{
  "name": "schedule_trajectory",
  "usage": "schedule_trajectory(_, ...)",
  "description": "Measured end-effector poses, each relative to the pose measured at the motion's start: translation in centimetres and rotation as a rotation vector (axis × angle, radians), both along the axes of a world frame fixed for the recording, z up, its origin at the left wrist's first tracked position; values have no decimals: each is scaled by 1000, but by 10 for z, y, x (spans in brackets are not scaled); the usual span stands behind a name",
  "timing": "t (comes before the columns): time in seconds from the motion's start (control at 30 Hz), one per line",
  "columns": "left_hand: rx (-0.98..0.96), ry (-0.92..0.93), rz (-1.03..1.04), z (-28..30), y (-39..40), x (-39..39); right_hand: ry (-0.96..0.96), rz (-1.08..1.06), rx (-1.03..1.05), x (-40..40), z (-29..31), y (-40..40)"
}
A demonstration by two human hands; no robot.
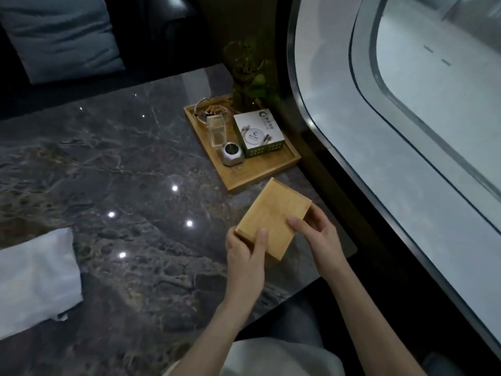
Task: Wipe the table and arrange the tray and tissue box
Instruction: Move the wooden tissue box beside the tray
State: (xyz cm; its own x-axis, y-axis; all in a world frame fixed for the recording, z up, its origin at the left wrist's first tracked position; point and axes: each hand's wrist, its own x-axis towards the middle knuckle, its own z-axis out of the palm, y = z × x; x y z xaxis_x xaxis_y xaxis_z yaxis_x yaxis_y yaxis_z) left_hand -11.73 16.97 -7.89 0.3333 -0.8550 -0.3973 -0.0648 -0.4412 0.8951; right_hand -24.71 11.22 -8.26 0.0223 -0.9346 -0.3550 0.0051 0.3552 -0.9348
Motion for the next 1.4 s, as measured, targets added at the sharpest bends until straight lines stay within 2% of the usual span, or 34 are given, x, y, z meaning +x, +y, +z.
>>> schedule_trajectory(0.37,19,-23,-63,-14,11,-13,-64,-7,71,-19,-18,8)
schedule_trajectory(0.43,-36,-154,-89,-10,13,-12,-146,-57,123,-21,-24,8)
schedule_trajectory(0.5,-133,-430,-189,-7,14,-9,-177,-114,136,-22,-31,8)
schedule_trajectory(0.57,-187,-710,-314,-8,12,-9,-116,-107,129,-19,-36,10)
schedule_trajectory(0.6,-196,-799,-353,-9,11,-10,-88,-99,129,-15,-37,11)
schedule_trajectory(0.67,-187,-861,-373,-9,10,-14,-49,-94,131,-10,-40,13)
schedule_trajectory(0.87,-208,-678,-323,-9,12,-16,17,-90,110,-6,-32,9)
schedule_trajectory(1.1,-173,-518,-222,-1,9,0,272,-5,7,-5,-25,2)
schedule_trajectory(1.2,-106,-382,-159,3,7,13,426,77,-85,-3,-19,-4)
schedule_trajectory(1.4,51,-19,-40,-12,10,28,608,192,-252,15,-13,-11)
